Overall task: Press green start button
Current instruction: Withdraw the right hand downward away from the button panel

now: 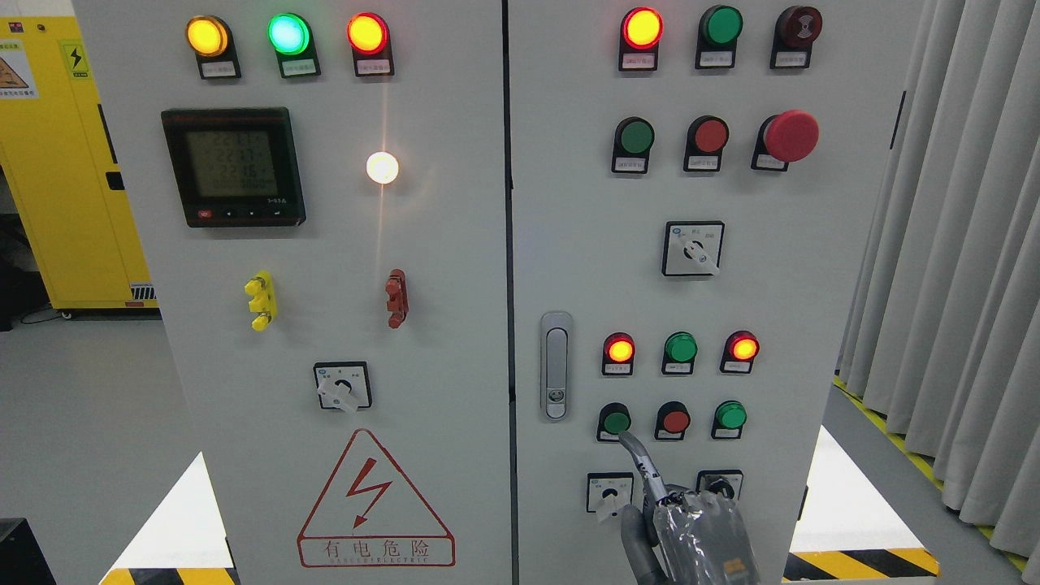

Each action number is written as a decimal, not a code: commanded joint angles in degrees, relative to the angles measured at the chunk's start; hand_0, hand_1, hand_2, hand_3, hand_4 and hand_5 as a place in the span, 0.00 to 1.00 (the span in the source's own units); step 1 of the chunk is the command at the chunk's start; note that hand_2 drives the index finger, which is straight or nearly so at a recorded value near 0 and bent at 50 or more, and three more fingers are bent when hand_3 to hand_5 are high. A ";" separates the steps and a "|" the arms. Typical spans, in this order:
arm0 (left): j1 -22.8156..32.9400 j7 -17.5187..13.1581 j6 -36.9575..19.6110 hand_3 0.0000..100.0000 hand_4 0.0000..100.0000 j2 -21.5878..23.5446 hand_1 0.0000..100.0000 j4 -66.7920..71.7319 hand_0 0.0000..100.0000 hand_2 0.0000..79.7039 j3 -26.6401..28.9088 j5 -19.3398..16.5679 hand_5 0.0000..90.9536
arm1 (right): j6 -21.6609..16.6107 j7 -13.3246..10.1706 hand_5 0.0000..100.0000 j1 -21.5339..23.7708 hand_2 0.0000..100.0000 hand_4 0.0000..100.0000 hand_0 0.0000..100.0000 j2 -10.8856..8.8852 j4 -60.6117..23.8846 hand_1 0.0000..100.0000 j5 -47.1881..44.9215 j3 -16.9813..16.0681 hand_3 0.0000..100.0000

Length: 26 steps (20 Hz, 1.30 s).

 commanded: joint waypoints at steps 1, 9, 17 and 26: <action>-0.01 -0.03 0.02 0.00 0.00 0.00 0.56 0.02 0.12 0.00 0.00 0.00 0.00 | -0.12 1.97 0.74 4.20 0.04 0.68 0.81 -0.46 -5.84 0.88 -23.77 6.17 0.54; -0.01 -0.03 0.02 0.00 0.00 0.00 0.56 0.02 0.12 0.00 0.00 0.00 0.00 | -0.12 1.80 0.15 9.38 0.00 0.17 0.77 -0.46 -9.10 0.74 -45.59 9.78 0.13; -0.01 -0.03 0.02 0.00 0.00 0.00 0.56 0.02 0.12 0.00 0.00 0.00 0.00 | -1.96 1.80 0.08 13.95 0.00 0.12 0.70 -0.11 -9.10 0.67 -48.42 10.57 0.10; -0.01 -0.03 0.02 0.00 0.00 0.00 0.56 0.02 0.12 0.00 0.00 0.00 0.00 | -2.49 1.97 0.06 13.87 0.00 0.11 0.64 -0.02 -9.10 0.66 -47.98 10.40 0.09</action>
